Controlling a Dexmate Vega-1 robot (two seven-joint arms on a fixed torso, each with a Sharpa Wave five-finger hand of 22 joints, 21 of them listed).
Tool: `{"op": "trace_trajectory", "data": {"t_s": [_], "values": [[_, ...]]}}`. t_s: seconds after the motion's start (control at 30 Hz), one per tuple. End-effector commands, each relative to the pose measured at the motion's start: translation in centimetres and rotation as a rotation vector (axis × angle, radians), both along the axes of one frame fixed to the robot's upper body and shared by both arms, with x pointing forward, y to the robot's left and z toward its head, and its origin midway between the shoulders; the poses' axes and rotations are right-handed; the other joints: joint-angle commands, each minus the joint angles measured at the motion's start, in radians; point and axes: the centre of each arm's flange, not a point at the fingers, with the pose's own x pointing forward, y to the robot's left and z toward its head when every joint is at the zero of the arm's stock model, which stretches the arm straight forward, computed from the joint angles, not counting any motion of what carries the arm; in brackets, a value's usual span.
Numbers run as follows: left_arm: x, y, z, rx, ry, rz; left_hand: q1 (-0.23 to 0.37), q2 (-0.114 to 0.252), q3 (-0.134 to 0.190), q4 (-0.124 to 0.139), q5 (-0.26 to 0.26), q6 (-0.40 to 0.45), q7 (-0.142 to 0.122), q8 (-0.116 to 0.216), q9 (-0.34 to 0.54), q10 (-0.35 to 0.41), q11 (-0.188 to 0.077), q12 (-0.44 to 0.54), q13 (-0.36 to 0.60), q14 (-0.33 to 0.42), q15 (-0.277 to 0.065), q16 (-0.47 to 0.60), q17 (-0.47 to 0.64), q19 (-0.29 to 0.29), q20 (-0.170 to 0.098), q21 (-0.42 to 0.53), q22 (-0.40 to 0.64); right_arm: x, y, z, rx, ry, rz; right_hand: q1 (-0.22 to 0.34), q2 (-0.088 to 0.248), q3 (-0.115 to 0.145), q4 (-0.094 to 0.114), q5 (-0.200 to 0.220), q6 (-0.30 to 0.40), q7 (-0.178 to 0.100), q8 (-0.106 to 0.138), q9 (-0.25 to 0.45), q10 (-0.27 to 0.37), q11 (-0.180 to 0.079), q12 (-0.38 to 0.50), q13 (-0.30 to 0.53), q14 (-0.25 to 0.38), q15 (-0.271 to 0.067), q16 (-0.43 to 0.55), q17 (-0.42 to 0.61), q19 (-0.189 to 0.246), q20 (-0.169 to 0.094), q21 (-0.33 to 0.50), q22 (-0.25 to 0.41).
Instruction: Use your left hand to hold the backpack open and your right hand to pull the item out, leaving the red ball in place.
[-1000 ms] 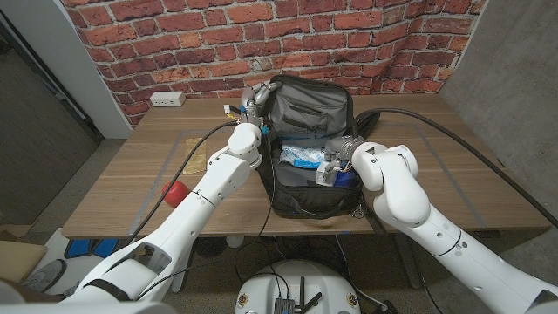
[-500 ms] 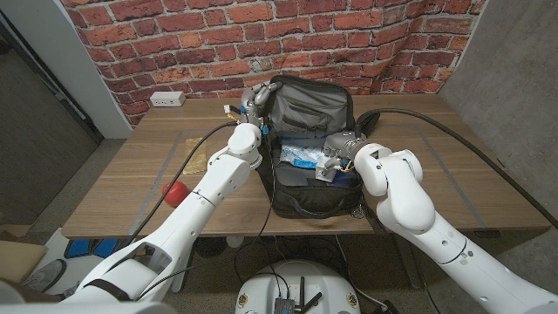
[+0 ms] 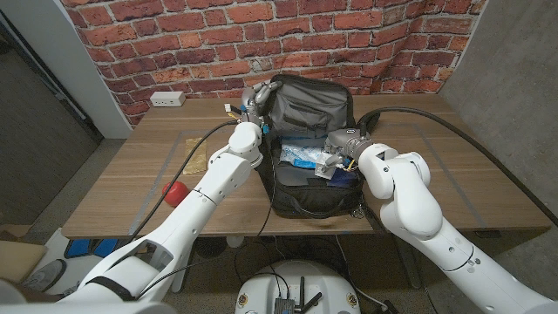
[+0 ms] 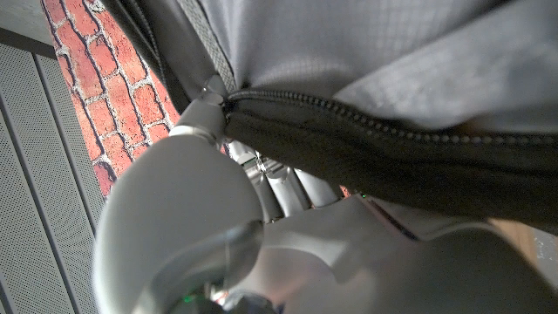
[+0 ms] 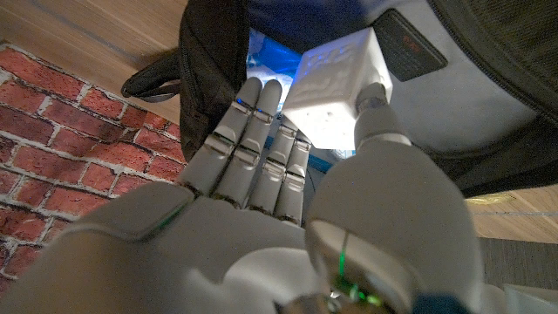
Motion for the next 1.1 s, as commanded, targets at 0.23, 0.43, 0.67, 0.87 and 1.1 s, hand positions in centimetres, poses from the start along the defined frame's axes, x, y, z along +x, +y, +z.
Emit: {"op": "trace_trajectory", "data": {"t_s": [0.23, 0.43, 0.67, 0.87, 1.1], "values": [[0.6, -0.7, 0.8, 0.023, 0.0, -0.01, 0.002, 0.006, 0.04, 0.033, 0.004, 0.013, 0.001, 0.004, 0.002, 0.006, -0.006, 0.006, 0.004, 0.008, 0.003, 0.002, 0.004, 0.007, -0.081, -0.005, 0.003, -1.9, -1.3, 0.5, 0.07, -0.042, 0.007, 0.075, 0.073, 0.008, 0.004, 0.004, 0.063, -0.044, 0.007, 0.001, 0.11, -0.096, -0.002, 0.004, 0.015, -0.144, -0.002, 0.003, 0.004, -0.09, 0.011, 0.002], [0.6, -1.0, 1.0, 0.027, -0.001, -0.013, 0.002, 0.005, 0.04, 0.032, 0.004, 0.012, 0.001, 0.004, 0.002, 0.004, -0.003, 0.005, 0.004, 0.007, 0.003, 0.002, 0.004, 0.007, -0.081, -0.005, 0.003, -2.8, -2.1, 0.9, 0.093, -0.041, 0.008, 0.076, 0.073, 0.009, 0.004, 0.004, 0.065, -0.05, 0.007, 0.001, 0.113, -0.095, -0.003, 0.006, 0.019, -0.143, -0.004, 0.003, 0.003, -0.092, 0.013, 0.002], [0.5, -1.2, 1.0, 0.027, -0.003, -0.007, 0.002, 0.006, 0.04, 0.033, 0.004, 0.012, 0.0, 0.004, 0.002, 0.004, -0.004, 0.005, 0.004, 0.007, 0.003, 0.002, 0.004, 0.007, -0.081, -0.005, 0.003, -3.7, -3.1, 1.1, 0.12, -0.046, -0.005, 0.073, 0.072, 0.009, 0.006, 0.004, 0.062, -0.052, 0.005, 0.0, 0.114, -0.093, -0.005, 0.006, 0.019, -0.141, -0.009, 0.001, 0.001, -0.093, 0.014, 0.003], [0.4, -1.4, 0.9, 0.025, 0.001, -0.001, 0.002, 0.006, 0.04, 0.033, 0.004, 0.011, 0.001, 0.003, 0.002, 0.005, -0.006, 0.006, 0.004, 0.006, 0.003, 0.001, 0.003, 0.007, -0.081, -0.005, 0.003, -4.5, -3.9, 1.2, 0.145, -0.055, -0.013, 0.072, 0.07, 0.008, 0.007, 0.003, 0.064, -0.052, 0.006, 0.0, 0.115, -0.092, -0.006, 0.007, 0.02, -0.141, -0.011, 0.001, 0.0, -0.093, 0.015, 0.003], [0.3, -1.8, 0.9, 0.029, -0.003, 0.002, 0.001, 0.007, 0.041, 0.033, 0.004, 0.012, 0.0, 0.004, 0.002, 0.005, -0.007, 0.006, 0.005, 0.006, 0.003, 0.001, 0.003, 0.006, -0.081, -0.005, 0.003, -5.4, -5.0, 1.4, 0.185, -0.065, 0.0, 0.075, 0.073, 0.011, 0.006, 0.004, 0.07, -0.054, 0.007, 0.0, 0.12, -0.094, -0.005, 0.009, 0.025, -0.145, -0.012, 0.002, 0.0, -0.093, 0.017, 0.003]]}}
